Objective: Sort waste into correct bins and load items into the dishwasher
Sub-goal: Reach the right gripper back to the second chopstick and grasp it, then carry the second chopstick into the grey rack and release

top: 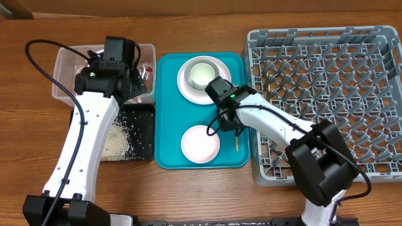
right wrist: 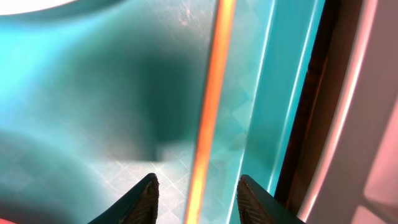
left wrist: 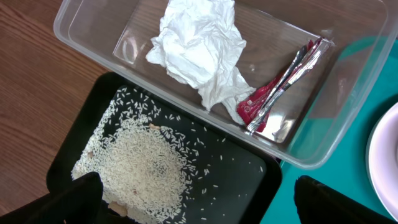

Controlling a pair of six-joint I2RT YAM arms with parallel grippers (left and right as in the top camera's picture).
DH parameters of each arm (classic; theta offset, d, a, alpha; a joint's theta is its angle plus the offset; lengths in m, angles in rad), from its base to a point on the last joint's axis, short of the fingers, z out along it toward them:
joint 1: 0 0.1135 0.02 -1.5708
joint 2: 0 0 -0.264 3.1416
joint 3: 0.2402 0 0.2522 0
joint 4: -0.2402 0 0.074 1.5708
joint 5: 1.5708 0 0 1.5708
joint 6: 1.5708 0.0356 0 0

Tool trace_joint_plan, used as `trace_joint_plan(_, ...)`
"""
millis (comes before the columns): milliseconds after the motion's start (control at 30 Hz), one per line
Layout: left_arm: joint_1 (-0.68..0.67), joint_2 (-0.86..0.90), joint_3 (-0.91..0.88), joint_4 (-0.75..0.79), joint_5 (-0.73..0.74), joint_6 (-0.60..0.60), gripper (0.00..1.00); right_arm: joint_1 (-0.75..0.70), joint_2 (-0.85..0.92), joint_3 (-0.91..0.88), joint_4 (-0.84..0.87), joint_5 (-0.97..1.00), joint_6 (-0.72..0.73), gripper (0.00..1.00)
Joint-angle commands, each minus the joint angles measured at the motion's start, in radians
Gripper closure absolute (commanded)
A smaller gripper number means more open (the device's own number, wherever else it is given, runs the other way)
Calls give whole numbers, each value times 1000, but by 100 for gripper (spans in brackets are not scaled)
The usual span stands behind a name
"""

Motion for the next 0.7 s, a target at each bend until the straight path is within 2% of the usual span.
trace_joint_plan(0, 2, -5, 12, 0, -16, 13, 0, 16, 8, 25, 0, 19, -5, 57)
trace_joint_plan(300, -3, -5, 12, 0, -12, 13, 0, 10, 18, 4, 21, 18, 32, 56)
trace_joint_plan(467, -5, -5, 12, 0, -12, 13, 0, 13, 60, 4, 45, -70, 60, 57)
trace_joint_plan(667, -5, -5, 12, 0, -1, 13, 0, 13, 118, 4, 45, -23, 95, 57)
